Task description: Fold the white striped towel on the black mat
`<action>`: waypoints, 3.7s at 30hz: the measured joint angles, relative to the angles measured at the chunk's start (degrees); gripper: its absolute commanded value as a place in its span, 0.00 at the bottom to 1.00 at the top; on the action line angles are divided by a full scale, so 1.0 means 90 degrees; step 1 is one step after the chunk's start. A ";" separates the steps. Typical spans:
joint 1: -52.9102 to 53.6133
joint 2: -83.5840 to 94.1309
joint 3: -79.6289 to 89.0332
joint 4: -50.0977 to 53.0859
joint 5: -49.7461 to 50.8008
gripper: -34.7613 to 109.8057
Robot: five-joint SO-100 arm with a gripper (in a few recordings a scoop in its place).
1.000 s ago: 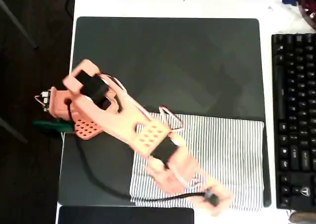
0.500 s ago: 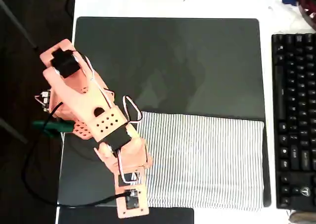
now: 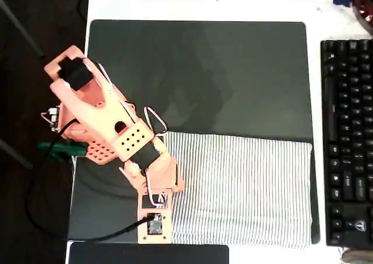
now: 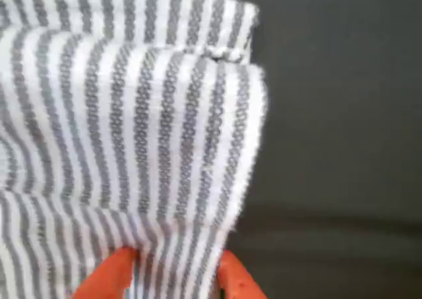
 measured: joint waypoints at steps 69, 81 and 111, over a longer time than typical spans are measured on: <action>-0.2559 -0.6221 -0.8945 0.1982 0.1621 0.43; -0.2939 -0.5830 -0.9932 0.2695 -0.0264 0.44; -0.2725 -0.6035 -0.7051 -0.0713 -0.3984 0.24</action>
